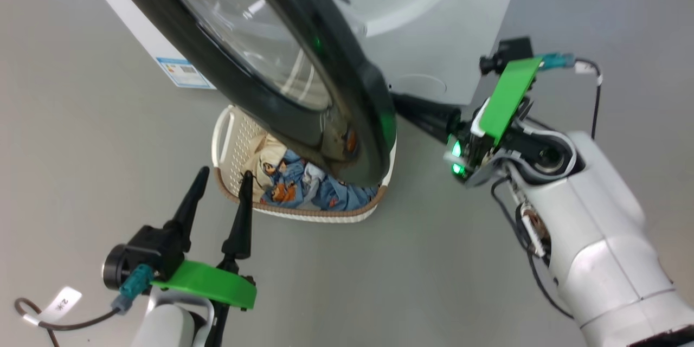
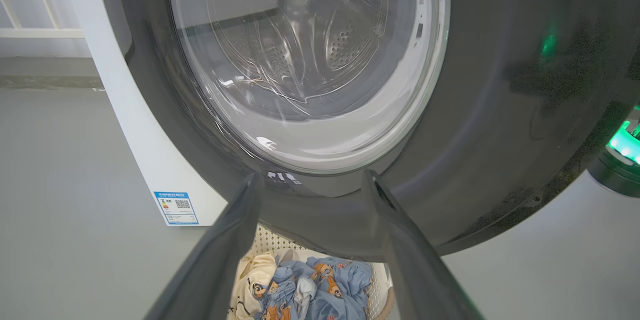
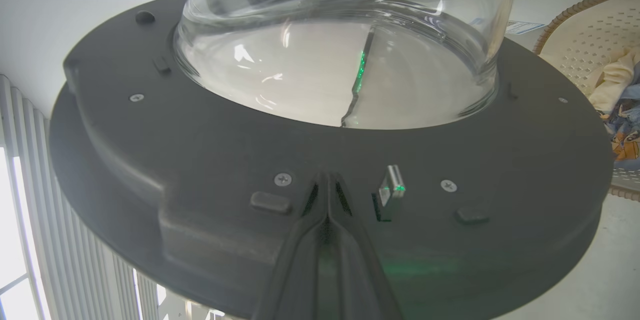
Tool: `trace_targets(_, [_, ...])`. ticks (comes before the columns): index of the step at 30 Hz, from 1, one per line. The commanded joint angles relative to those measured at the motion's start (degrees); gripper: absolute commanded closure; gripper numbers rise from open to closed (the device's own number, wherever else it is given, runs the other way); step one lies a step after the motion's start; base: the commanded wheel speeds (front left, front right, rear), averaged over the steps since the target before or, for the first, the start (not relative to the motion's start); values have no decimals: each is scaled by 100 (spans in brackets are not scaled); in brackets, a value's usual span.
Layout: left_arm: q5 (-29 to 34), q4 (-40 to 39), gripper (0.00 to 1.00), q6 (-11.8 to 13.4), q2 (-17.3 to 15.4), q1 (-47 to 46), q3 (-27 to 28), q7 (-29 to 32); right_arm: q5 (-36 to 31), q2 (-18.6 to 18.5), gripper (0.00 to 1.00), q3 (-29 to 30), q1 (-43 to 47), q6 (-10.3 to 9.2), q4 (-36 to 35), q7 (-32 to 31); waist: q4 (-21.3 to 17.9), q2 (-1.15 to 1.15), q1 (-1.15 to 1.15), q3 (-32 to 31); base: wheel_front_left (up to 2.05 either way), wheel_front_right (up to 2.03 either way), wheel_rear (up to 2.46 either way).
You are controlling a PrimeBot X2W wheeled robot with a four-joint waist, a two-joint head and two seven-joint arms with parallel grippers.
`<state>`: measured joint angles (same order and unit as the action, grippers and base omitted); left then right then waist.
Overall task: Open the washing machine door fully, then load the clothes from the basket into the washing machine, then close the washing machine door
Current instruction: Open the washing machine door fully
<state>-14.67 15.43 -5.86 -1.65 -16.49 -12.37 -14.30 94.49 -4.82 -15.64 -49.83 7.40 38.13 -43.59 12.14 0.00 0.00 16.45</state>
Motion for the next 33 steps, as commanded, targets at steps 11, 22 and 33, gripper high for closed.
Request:
trace_targets(11, [110,25,0,-74,-122,301,124,-70,607,194,100,-861,618,9,-194,318,169,0,0,-631,0,0,0])
trace_targets(22, [93,60,0,-96,-122,459,151,-70,964,194,100,-1273,822,9,-182,639,133,0,0,-882,0,0,0])
trace_targets(33, [182,61,0,-104,-122,476,308,-70,1036,44,100,-942,964,9,-430,1025,-109,0,0,-895,0,0,0])
